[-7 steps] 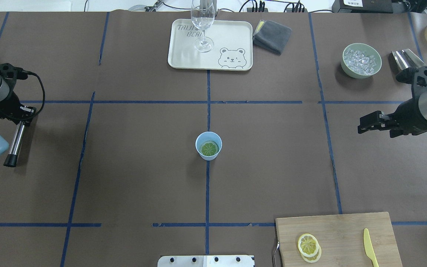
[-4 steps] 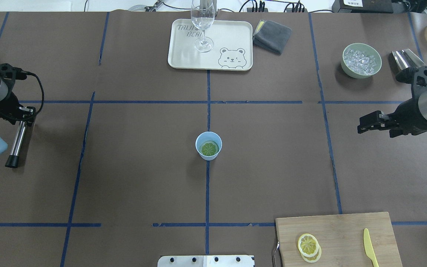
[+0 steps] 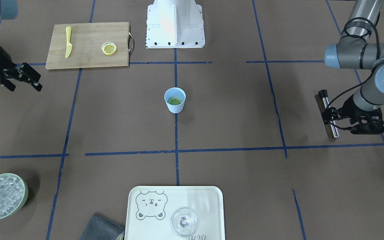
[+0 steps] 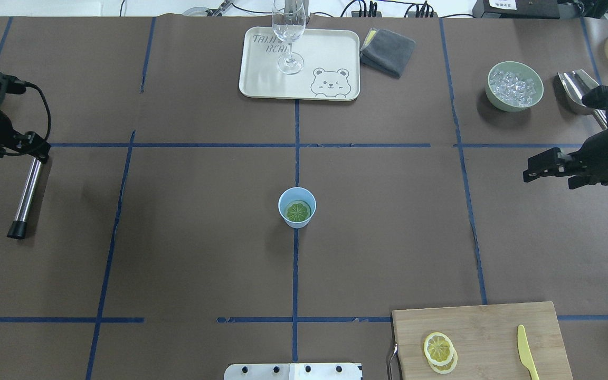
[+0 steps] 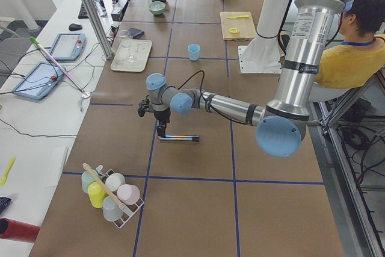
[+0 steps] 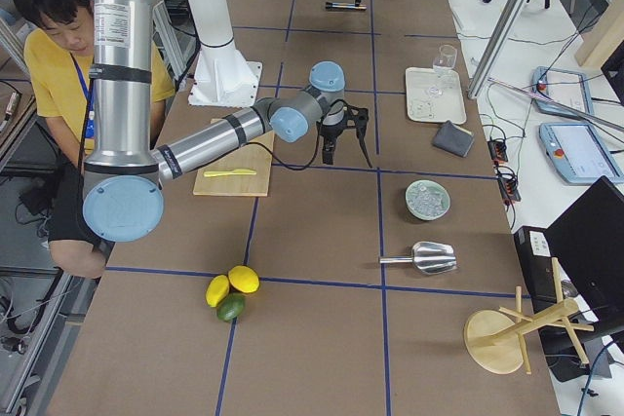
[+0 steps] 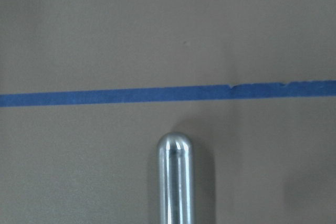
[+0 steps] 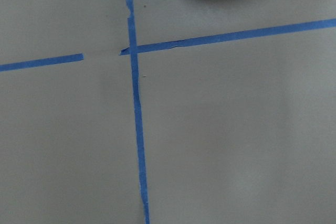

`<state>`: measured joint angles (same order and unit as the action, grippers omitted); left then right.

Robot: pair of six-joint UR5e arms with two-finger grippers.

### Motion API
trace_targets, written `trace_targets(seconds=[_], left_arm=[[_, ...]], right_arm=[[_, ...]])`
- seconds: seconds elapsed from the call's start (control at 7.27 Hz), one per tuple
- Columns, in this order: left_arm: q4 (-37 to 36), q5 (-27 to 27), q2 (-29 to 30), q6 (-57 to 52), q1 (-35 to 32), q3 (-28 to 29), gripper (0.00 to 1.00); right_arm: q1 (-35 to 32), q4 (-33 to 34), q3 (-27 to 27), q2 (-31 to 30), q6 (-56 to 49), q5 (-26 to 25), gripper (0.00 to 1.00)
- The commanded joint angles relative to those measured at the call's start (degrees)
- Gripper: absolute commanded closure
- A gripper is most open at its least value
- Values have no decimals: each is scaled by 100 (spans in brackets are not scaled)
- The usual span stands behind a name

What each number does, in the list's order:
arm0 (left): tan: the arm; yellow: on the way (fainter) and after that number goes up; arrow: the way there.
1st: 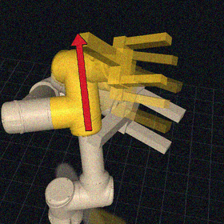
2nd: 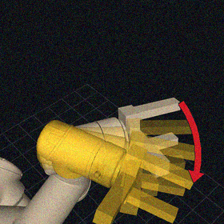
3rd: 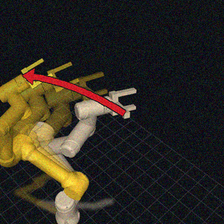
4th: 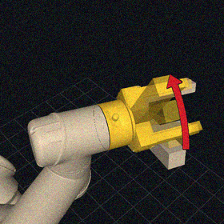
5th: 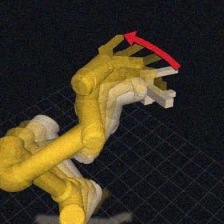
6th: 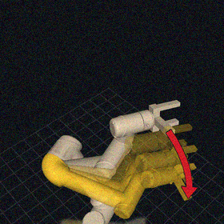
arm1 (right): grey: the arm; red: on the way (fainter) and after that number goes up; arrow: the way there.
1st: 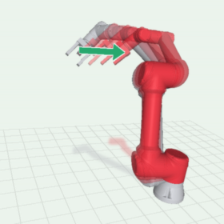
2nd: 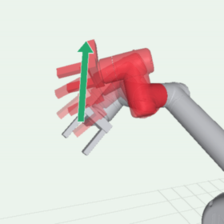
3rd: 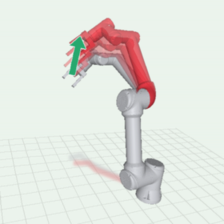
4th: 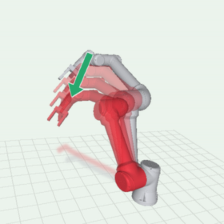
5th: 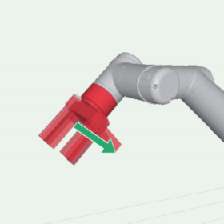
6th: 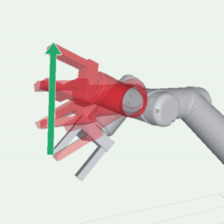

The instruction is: Squeeze lemon into cup

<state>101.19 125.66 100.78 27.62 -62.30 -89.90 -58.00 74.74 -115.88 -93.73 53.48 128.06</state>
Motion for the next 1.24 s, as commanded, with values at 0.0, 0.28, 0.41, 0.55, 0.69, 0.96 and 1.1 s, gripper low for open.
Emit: trace_targets(seconds=[0.0,0.28,0.41,0.55,0.69,0.96,1.1], left_arm=[[-21,495,-397,-653,-833,-621,0],[-186,695,-645,-1612,-1676,-828,0],[-422,880,-760,-2499,-1984,-741,0],[-695,882,-874,-2986,-2327,-722,0],[-1124,882,-910,-3487,-2617,-687,0],[-1365,917,-919,-4071,-2840,-434,0],[-1365,917,-919,-4002,-2823,-397,0]], right_arm=[[-953,67,511,-92,-1212,568,0],[-1684,84,1083,-197,-2530,772,0],[-2071,137,1425,-207,-3171,842,0],[-2553,503,1768,-164,-4100,1008,0],[-2819,1176,1867,-111,-4918,1071,0],[-3391,1657,2252,-58,-5985,1088,0],[-3419,1675,2141,-84,-5990,1194,0]])
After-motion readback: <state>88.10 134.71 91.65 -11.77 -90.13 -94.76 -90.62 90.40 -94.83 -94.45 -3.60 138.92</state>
